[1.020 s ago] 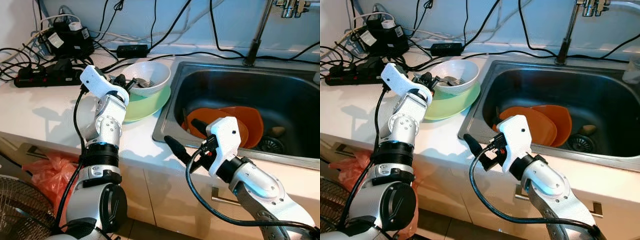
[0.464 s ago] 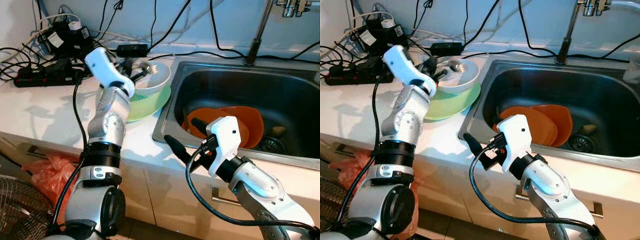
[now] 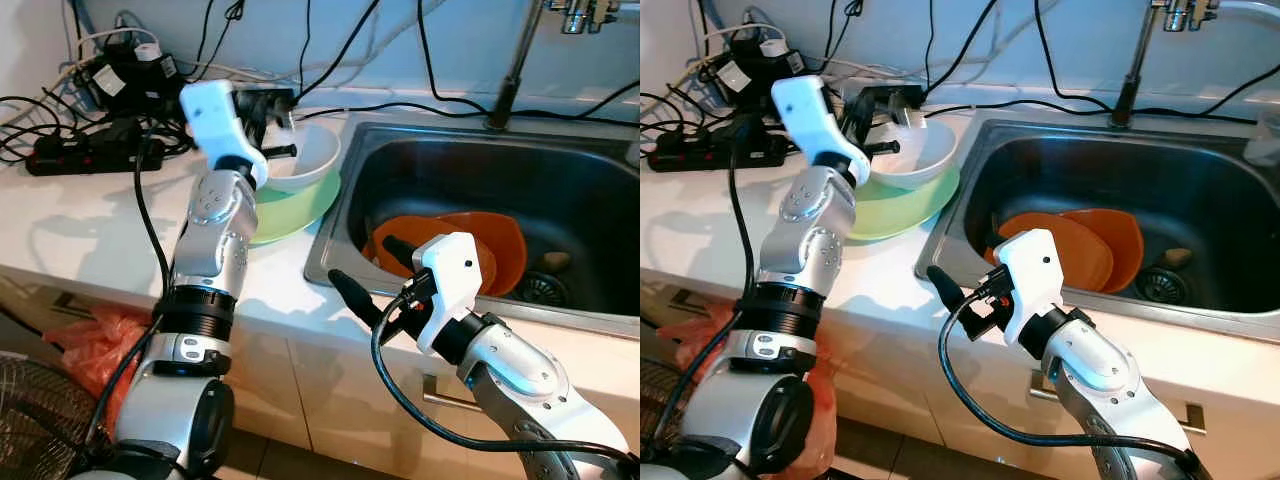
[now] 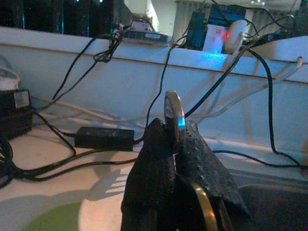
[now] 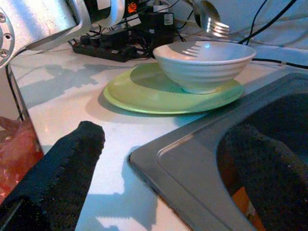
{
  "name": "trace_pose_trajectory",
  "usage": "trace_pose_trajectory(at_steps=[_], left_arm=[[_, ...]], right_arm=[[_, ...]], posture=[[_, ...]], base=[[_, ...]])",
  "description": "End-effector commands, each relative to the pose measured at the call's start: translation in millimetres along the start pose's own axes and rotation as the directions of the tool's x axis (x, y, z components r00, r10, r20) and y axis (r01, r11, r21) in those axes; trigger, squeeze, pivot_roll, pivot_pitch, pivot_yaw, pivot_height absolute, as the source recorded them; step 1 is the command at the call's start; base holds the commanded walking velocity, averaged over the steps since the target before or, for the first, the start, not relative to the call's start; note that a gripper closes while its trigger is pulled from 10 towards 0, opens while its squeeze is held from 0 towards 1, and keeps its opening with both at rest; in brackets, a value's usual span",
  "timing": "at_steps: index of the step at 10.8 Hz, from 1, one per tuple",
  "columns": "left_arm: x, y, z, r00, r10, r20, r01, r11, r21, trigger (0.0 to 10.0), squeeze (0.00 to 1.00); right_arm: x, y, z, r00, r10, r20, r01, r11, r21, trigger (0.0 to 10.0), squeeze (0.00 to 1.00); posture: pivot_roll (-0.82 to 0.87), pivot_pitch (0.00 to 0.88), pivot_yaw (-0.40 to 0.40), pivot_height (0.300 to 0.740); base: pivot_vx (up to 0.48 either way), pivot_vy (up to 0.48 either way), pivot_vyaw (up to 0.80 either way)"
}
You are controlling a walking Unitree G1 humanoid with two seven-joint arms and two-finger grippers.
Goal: Kitchen organization
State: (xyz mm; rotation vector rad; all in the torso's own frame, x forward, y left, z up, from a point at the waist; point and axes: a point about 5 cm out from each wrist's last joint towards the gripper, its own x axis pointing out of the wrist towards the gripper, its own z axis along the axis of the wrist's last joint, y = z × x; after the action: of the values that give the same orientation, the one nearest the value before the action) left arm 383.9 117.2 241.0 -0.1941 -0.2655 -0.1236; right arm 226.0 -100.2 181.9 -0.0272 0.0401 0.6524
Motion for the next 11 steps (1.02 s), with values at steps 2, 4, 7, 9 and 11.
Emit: trace_pose_trajectory(at_steps=[2,4,7,9,11], left_arm=[[-1.6,6.7,-7,0.999,0.016,-0.030,-0.016,1.000,0.006,2.6,0.00],[-3.4,11.6,-21,0.995,0.041,-0.096,-0.042,0.999,-0.003,4.0,0.00],[-5.6,14.6,-32,0.989,0.050,-0.141,-0.053,0.999,-0.014,10.0,1.00],[-5.7,15.3,-33,0.988,0.051,-0.145,-0.053,0.998,-0.015,10.0,1.00],[-5.3,17.5,-31,0.988,0.067,-0.137,-0.071,0.997,-0.026,10.0,1.00]], right_arm=[[1.9,0.5,1,1.000,-0.001,0.010,0.001,1.000,-0.005,10.0,0.00],[1.6,0.7,1,1.000,-0.003,0.009,0.003,1.000,-0.005,10.0,0.00],[0.9,1.2,1,1.000,-0.004,0.008,0.004,1.000,-0.005,10.0,0.00],[1.1,0.6,1,1.000,-0.007,0.008,0.007,1.000,-0.006,10.0,0.00],[1.0,0.4,1,1.000,-0.008,0.009,0.008,1.000,-0.006,10.0,0.00]], posture=[[-0.21,0.000,0.110,0.740],[-0.21,0.000,0.113,0.740],[-0.21,0.000,0.113,0.740],[-0.21,0.000,0.114,0.740],[-0.21,0.000,0.113,0.740]], base=[[0.000,0.000,0.00],[0.000,0.000,0.00],[0.000,0.000,0.00],[0.000,0.000,0.00],[0.000,0.000,0.00]])
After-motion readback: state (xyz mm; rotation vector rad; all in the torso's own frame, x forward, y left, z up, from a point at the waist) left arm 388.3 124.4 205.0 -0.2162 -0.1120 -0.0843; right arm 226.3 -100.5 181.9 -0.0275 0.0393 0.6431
